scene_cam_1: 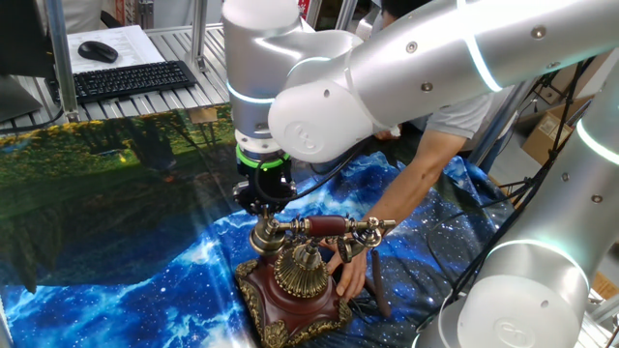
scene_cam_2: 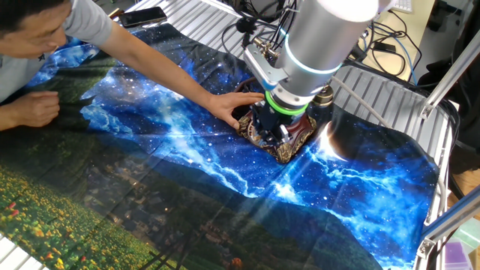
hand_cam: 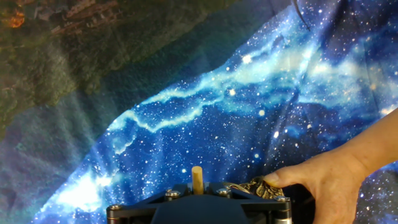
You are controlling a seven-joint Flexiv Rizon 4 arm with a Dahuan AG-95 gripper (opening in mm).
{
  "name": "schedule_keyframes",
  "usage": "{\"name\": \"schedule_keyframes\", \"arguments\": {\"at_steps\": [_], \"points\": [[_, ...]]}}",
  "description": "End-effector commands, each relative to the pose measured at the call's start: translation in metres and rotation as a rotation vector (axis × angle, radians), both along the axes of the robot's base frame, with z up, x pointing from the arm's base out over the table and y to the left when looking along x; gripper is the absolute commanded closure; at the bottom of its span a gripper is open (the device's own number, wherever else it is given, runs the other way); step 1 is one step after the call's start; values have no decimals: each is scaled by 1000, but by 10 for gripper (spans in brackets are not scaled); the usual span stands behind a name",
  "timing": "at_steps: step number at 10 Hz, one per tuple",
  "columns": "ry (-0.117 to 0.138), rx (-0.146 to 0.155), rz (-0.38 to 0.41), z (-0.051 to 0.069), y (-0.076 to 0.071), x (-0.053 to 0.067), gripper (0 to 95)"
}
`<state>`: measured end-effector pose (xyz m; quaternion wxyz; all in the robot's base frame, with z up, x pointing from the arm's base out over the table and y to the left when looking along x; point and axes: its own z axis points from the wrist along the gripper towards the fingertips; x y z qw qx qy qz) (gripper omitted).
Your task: Dial a number on an old rotary phone
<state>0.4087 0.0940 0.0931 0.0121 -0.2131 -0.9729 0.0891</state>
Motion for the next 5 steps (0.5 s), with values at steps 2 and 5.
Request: {"name": "schedule_keyframes", "arguments": {"at_steps": [2,5], "points": [[-7,-5,-4,-2,3,0,950],[-15,-24,-10,-3,5,3,950]]}}
